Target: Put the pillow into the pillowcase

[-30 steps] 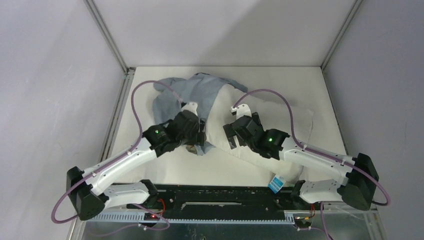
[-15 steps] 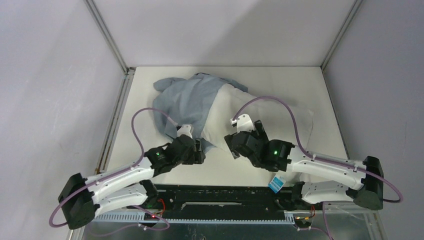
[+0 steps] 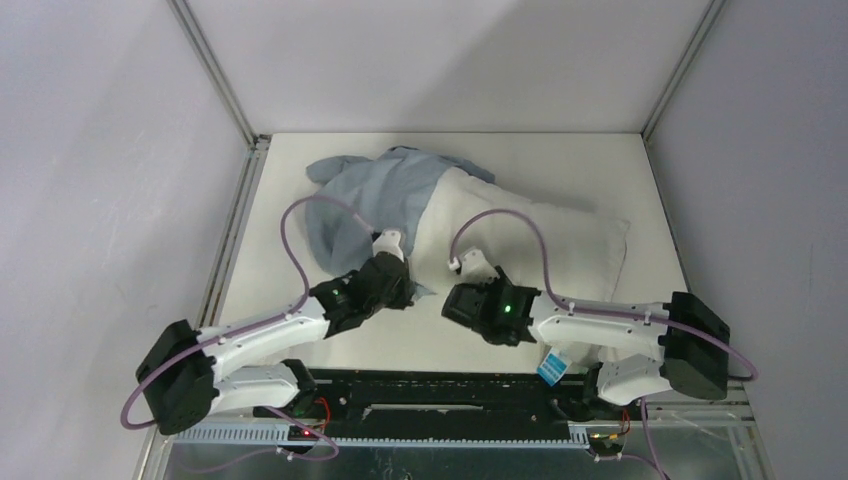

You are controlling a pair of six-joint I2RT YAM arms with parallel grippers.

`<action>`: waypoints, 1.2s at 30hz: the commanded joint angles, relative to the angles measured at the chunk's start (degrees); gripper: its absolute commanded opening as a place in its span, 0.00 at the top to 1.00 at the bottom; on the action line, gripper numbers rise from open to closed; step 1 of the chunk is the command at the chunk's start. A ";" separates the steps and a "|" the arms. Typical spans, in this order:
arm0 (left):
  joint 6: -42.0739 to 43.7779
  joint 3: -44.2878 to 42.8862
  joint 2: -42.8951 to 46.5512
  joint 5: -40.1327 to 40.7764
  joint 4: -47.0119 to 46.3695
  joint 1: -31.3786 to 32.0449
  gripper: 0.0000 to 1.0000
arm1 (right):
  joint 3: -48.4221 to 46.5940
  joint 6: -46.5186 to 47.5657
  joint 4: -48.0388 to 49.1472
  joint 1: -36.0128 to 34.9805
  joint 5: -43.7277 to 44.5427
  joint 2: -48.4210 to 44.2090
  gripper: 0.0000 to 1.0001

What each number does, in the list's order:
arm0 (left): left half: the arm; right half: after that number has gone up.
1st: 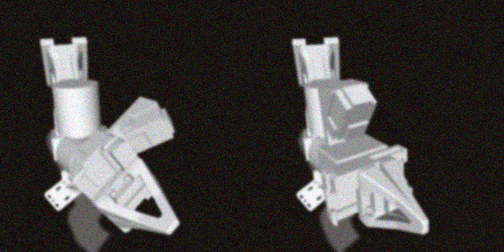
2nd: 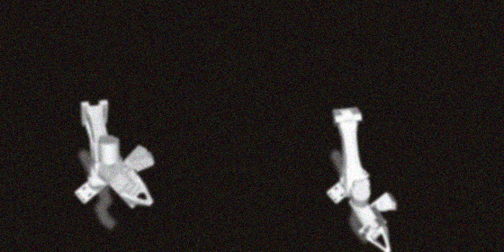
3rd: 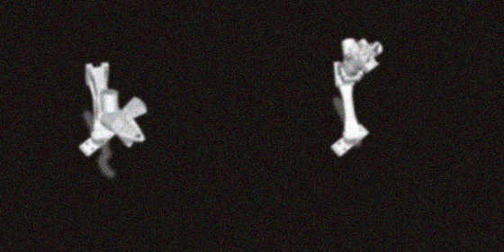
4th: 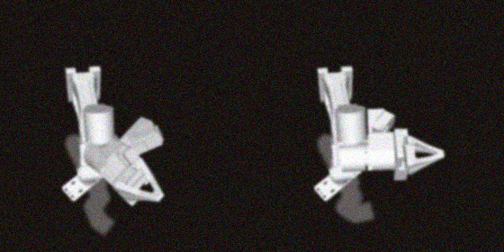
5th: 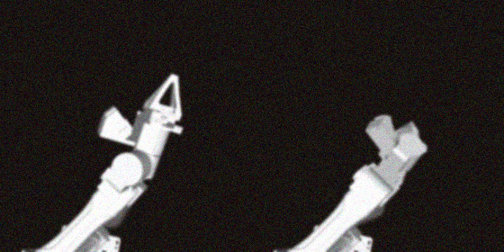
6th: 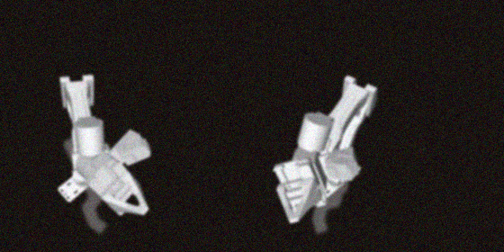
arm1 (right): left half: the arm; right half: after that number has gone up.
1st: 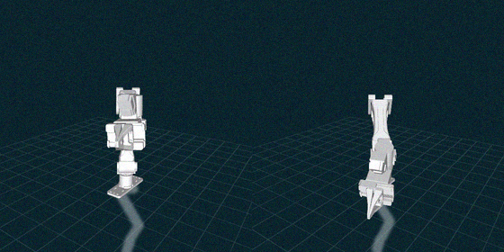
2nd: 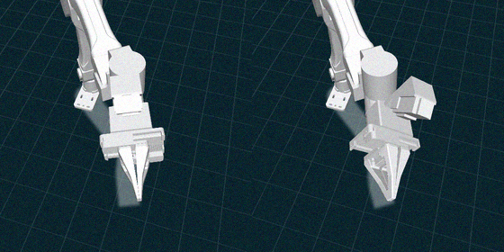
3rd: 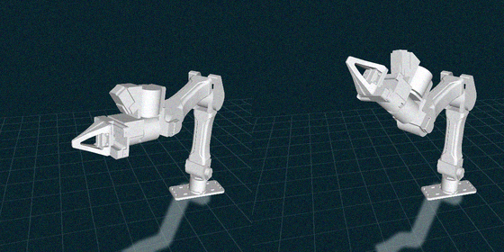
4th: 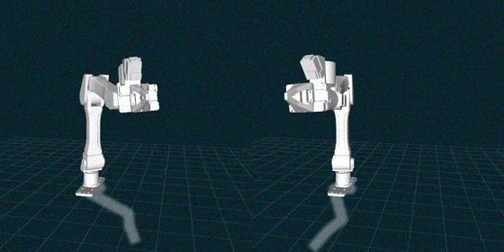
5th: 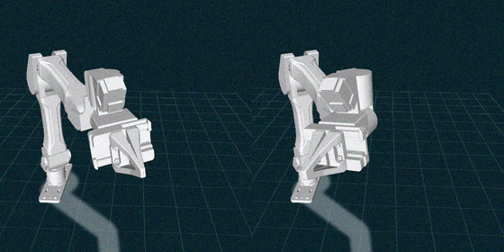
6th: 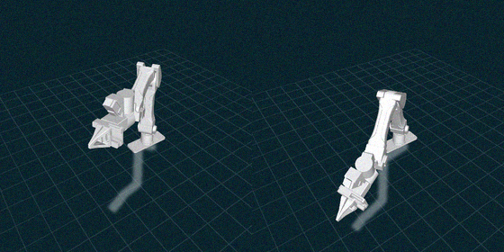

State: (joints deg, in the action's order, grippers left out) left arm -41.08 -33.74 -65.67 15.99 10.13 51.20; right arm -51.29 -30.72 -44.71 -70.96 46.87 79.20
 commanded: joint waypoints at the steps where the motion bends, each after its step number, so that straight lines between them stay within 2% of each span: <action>1: 13.22 -17.57 5.84 -1.32 6.87 -0.02 1.00 | -9.44 7.37 2.89 6.21 -5.46 -2.76 0.86; 2: 16.31 -22.44 5.54 -2.95 9.97 -0.11 1.00 | -13.21 8.87 2.15 6.64 -8.37 -3.42 0.99; 7: 28.13 -51.07 -1.70 -14.83 26.47 -0.30 1.00 | -37.24 10.91 -4.75 7.88 -27.69 -2.39 1.00; 10: 29.51 -61.93 -4.19 -19.14 29.78 -1.01 1.00 | -49.49 9.46 -7.85 8.07 -34.84 0.24 1.00; 12: 28.26 -69.44 -6.20 -22.69 31.68 -2.02 1.00 | -53.19 7.92 -7.59 10.76 -39.83 0.77 1.00; 15: 25.72 -74.03 -9.50 -27.27 33.33 -2.80 1.00 | -49.31 4.87 -3.92 18.16 -49.56 -0.02 1.00; 17: 22.74 -73.65 -11.43 -30.01 32.88 -2.80 1.00 | -42.20 2.25 2.55 23.66 -57.26 -1.19 1.00; 21: 14.65 -65.70 -14.09 -35.90 24.90 -2.73 1.00 | -25.05 -1.95 14.78 32.97 -67.80 -1.29 1.00; 23: 11.16 -61.53 -16.25 -38.27 19.82 -2.79 0.99 | -19.47 -2.99 19.77 37.38 -72.05 1.24 1.00; 25: 10.34 -60.58 -20.60 -38.38 17.29 -2.84 0.91 | -16.68 -3.08 23.28 41.11 -73.00 4.89 1.00; 27: 11.69 -63.07 -23.98 -36.63 18.15 -2.76 0.73 | -16.53 -2.37 24.99 45.01 -72.94 9.09 1.00; 28: 12.03 -64.51 -24.92 -35.23 18.86 -2.70 0.64 | -16.75 -1.81 25.87 46.26 -72.27 10.53 0.98; 29: 12.56 -66.03 -25.27 -33.71 19.77 -2.71 0.54 | -17.14 -1.32 26.31 47.27 -71.47 11.95 0.90; 31: 13.90 -67.85 -24.39 -29.79 21.57 -2.71 0.39 | -18.76 -0.22 25.39 49.28 -69.85 13.50 0.66; 33: 15.79 -68.32 -21.93 -23.39 24.32 -2.77 0.29 | -20.86 0.85 23.60 50.75 -67.95 13.76 0.46; 36: 18.51 -65.97 -17.76 -9.33 28.76 -3.09 0.20 | -24.86 2.83 19.19 51.62 -62.88 12.07 0.30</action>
State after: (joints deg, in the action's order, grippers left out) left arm -26.26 -96.27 -92.38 -9.43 36.14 48.56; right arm -69.14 -30.72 -24.91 -19.68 -20.21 93.76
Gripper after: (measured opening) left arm 0.761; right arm 0.640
